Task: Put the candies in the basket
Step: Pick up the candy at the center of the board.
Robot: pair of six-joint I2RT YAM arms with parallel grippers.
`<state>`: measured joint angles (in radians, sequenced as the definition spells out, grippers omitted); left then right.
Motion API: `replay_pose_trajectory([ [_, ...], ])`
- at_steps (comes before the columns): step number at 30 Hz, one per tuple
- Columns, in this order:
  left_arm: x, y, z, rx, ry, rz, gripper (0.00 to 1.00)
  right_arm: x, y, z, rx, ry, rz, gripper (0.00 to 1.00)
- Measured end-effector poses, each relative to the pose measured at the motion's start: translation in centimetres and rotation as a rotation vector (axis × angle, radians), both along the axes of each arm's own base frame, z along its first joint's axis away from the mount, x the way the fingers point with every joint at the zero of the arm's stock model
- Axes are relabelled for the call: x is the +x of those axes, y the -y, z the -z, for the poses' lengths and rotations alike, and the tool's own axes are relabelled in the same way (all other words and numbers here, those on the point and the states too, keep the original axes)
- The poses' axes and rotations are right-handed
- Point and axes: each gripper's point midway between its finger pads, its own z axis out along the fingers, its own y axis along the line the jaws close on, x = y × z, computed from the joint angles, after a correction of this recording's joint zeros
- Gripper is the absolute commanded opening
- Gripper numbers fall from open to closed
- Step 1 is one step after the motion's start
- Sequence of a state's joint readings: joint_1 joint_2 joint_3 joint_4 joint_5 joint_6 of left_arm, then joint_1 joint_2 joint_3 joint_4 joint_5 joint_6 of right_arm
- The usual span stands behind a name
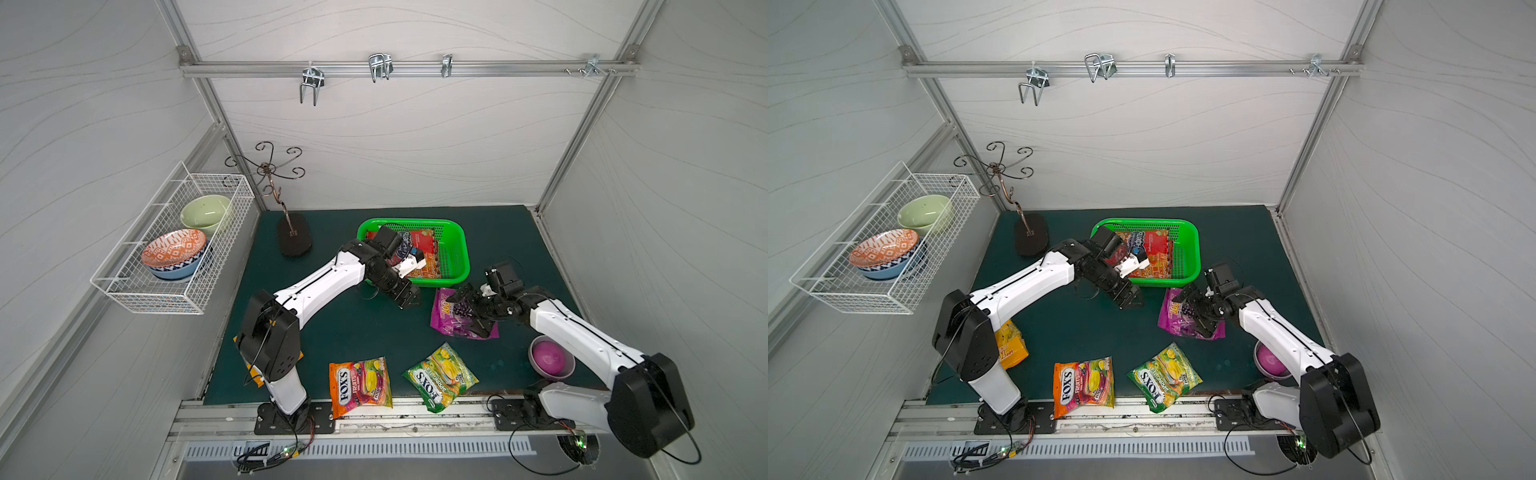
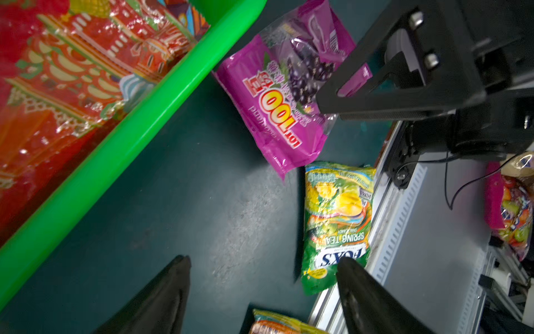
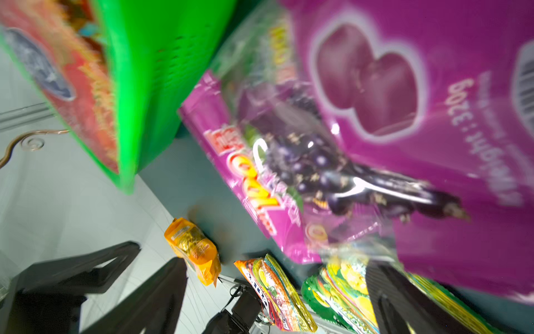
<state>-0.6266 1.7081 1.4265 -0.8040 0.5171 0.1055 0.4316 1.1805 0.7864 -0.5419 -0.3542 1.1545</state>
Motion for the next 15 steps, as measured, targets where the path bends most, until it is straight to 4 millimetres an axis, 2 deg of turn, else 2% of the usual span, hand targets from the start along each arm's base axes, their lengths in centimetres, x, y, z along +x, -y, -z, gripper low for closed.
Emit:
replay_pose_trajectory([
  [3,0.6,1.1,0.0,-0.031,-0.028,-0.063,0.69,0.8,2.3,-3.5,-0.006,0.099,0.021,0.99],
  [6,1.1,2.0,1.0,-0.034,-0.06,-0.099,0.63,1.6,6.8,-6.7,-0.039,0.212,0.113,0.99],
  [8,1.4,2.5,2.2,-0.026,-0.088,-0.121,0.59,1.4,8.9,-7.4,-0.068,0.243,0.157,0.99],
  [10,1.4,3.0,3.2,-0.016,-0.112,-0.129,0.58,0.9,10.1,-7.5,-0.098,0.25,0.166,0.99],
  [13,1.2,4.0,4.5,-0.013,-0.136,-0.125,0.57,0.6,10.2,-7.3,-0.122,0.241,0.132,0.99],
  [15,1.1,4.6,5.2,-0.013,-0.152,-0.124,0.51,0.6,10.2,-7.2,-0.132,0.24,0.115,0.99],
])
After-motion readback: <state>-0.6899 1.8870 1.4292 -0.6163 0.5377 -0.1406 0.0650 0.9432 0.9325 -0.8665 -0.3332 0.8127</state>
